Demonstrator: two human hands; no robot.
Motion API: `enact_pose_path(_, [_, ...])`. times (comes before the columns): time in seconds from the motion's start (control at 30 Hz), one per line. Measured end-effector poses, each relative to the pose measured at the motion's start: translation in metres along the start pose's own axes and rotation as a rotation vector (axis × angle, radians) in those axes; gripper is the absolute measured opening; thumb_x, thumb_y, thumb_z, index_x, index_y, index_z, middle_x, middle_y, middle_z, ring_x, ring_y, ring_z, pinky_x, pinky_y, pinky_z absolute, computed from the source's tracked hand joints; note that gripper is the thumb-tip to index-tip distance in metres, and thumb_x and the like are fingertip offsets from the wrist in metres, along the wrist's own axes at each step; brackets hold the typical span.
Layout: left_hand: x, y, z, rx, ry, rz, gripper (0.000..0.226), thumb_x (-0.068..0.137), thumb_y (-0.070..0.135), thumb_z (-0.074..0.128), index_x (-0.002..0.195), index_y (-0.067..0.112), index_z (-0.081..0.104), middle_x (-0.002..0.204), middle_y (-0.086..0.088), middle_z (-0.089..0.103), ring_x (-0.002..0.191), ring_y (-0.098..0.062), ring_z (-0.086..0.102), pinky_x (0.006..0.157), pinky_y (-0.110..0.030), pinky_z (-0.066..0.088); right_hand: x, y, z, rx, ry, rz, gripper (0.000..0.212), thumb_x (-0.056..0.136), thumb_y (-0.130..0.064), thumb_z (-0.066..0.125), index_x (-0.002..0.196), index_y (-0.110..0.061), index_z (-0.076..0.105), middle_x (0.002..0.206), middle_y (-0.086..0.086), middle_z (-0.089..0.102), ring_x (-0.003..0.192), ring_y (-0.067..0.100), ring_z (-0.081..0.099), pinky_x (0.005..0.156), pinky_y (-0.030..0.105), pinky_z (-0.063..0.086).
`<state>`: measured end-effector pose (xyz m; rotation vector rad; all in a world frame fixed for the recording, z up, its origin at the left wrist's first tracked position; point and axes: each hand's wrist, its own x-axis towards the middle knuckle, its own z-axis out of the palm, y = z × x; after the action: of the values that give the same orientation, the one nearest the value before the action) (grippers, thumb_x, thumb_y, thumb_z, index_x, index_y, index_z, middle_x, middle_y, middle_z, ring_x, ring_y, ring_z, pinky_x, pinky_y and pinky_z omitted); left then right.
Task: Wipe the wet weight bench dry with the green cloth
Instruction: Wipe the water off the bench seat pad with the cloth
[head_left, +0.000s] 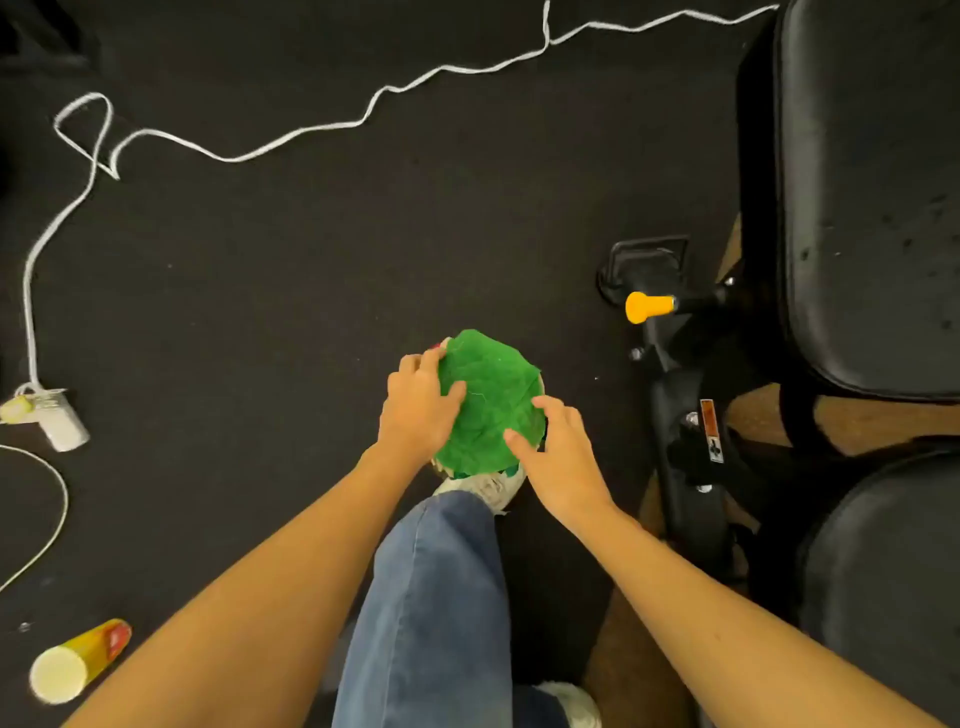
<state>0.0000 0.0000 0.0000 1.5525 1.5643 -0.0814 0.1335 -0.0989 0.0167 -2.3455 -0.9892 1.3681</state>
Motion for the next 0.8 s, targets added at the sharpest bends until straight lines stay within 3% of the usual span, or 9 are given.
enact_pose_path(0.13, [0.005, -0.006, 0.01, -0.008, 0.095, 0.035, 0.05, 0.094, 0.032, 0.055, 0.14, 0.018, 0.043, 0.137, -0.008, 0.042, 0.123, -0.03, 0.04, 0.098, -0.041, 0.035, 0.012, -0.001, 0.015, 0.07, 0.118, 0.012, 0.044, 0.09, -0.031, 0.062, 0.128, -0.018, 0.044, 0.127, 0.004, 0.041, 0.116, 0.021, 0.047, 0.095, 0.038, 0.046])
enact_pose_path(0.27, [0.004, -0.011, 0.014, 0.018, 0.233, 0.092, 0.033, 0.09, 0.031, 0.062, 0.119, 0.018, 0.056, 0.124, -0.005, 0.044, 0.116, -0.025, 0.04, 0.09, -0.043, 0.037, 0.014, 0.001, 0.021, 0.054, 0.209, -0.001, 0.029, 0.088, -0.031, 0.066, 0.11, -0.022, 0.051, 0.117, -0.001, 0.041, 0.11, 0.015, 0.038, 0.087, 0.029, 0.042])
enact_pose_path(0.43, [-0.001, -0.006, 0.007, 0.151, 0.343, 0.2, 0.021, 0.081, 0.025, 0.073, 0.094, 0.017, 0.058, 0.111, -0.004, 0.048, 0.107, -0.024, 0.041, 0.082, -0.038, 0.032, 0.008, -0.004, 0.017, 0.044, 0.281, -0.009, 0.014, 0.085, -0.033, 0.069, 0.094, -0.027, 0.06, 0.108, -0.008, 0.039, 0.102, 0.008, 0.03, 0.095, 0.036, 0.041])
enact_pose_path(0.6, [-0.017, 0.01, -0.026, 0.027, 0.228, 0.324, 0.024, 0.08, 0.017, 0.073, 0.079, 0.021, 0.049, 0.089, 0.007, 0.054, 0.089, -0.016, 0.047, 0.079, -0.033, 0.036, -0.021, -0.017, -0.005, 0.147, 0.286, -0.138, 0.013, 0.086, -0.031, 0.068, 0.091, -0.025, 0.057, 0.115, -0.008, 0.052, 0.115, 0.009, 0.039, 0.095, 0.031, 0.037])
enact_pose_path(0.7, [-0.04, 0.03, -0.057, -0.056, 0.139, 0.391, 0.026, 0.081, 0.013, 0.07, 0.076, 0.02, 0.046, 0.078, 0.003, 0.053, 0.073, -0.013, 0.047, 0.067, -0.028, 0.038, -0.047, -0.035, -0.032, 0.273, 0.272, -0.2, 0.013, 0.089, -0.026, 0.066, 0.09, -0.023, 0.053, 0.098, -0.009, 0.056, 0.096, 0.0, 0.047, 0.079, 0.013, 0.036])
enact_pose_path(0.8, [-0.06, 0.059, -0.091, -0.114, 0.029, 0.432, 0.027, 0.086, 0.017, 0.068, 0.078, 0.021, 0.043, 0.073, -0.001, 0.054, 0.06, -0.019, 0.05, 0.058, -0.03, 0.043, -0.068, -0.055, -0.067, 0.416, 0.273, -0.259, 0.017, 0.09, -0.022, 0.064, 0.086, -0.026, 0.048, 0.077, -0.014, 0.049, 0.07, 0.001, 0.046, 0.064, 0.013, 0.037])
